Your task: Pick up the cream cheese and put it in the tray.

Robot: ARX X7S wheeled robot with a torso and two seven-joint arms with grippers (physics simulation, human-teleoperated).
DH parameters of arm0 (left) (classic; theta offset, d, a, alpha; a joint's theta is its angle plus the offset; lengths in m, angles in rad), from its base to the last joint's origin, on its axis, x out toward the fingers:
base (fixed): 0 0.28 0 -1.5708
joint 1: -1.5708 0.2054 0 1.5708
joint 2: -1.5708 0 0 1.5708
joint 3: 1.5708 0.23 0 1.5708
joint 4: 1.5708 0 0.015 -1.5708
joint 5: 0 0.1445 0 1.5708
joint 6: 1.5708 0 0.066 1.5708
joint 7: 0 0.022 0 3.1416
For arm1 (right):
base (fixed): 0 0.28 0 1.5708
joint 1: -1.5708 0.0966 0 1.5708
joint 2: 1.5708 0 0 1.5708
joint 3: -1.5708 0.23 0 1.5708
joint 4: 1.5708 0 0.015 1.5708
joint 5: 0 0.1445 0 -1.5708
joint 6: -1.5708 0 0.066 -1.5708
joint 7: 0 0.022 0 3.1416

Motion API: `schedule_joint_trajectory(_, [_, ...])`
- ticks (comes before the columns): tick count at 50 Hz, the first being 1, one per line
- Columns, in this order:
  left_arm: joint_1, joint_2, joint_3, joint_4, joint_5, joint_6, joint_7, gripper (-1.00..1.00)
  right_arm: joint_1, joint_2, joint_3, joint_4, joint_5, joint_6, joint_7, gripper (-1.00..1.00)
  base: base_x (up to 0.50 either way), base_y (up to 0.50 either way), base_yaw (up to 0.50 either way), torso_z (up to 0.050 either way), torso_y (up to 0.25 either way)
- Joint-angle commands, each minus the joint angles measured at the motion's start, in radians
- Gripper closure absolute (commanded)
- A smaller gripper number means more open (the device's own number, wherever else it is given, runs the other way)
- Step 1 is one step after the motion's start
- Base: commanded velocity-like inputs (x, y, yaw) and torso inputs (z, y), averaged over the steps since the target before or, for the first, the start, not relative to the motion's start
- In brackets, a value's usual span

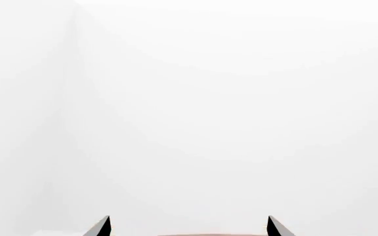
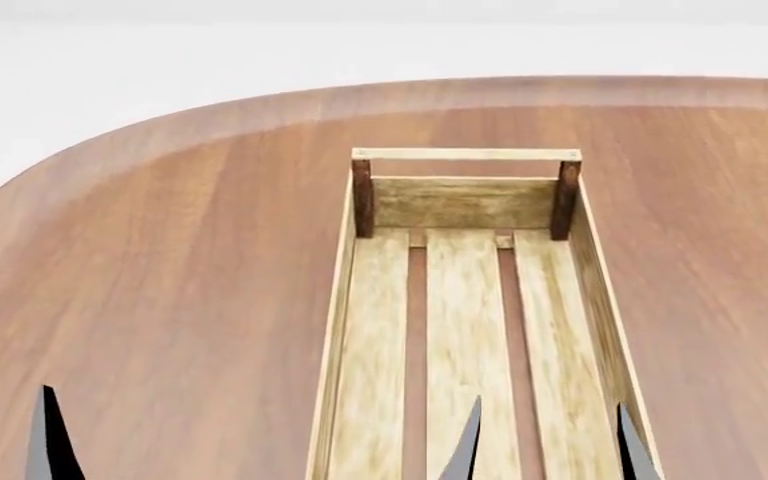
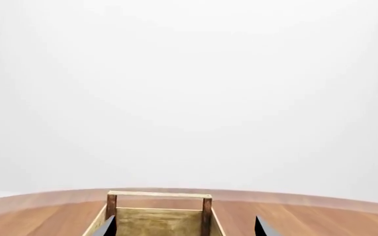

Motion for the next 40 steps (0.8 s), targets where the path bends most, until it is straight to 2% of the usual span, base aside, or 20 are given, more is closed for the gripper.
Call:
schedule_joint_trajectory(1, [0.002, -0.004, 0.003, 0.002, -0.001, 0.002, -0.005, -1.00, 0.001, 0.003, -0.004, 0.001, 0.004, -0.005, 0.004, -1.00, 0.20, 0.00, 0.00, 0.000, 0.000])
schedule_joint_trajectory(40, [-0.001, -0.014, 0.016, -0.001, -0.003, 0.008, -0.018, -1.00, 0.002, 0.017, -0.013, 0.002, 0.015, -0.017, 0.017, -1.00, 0.19, 0.00, 0.00, 0.000, 0.000])
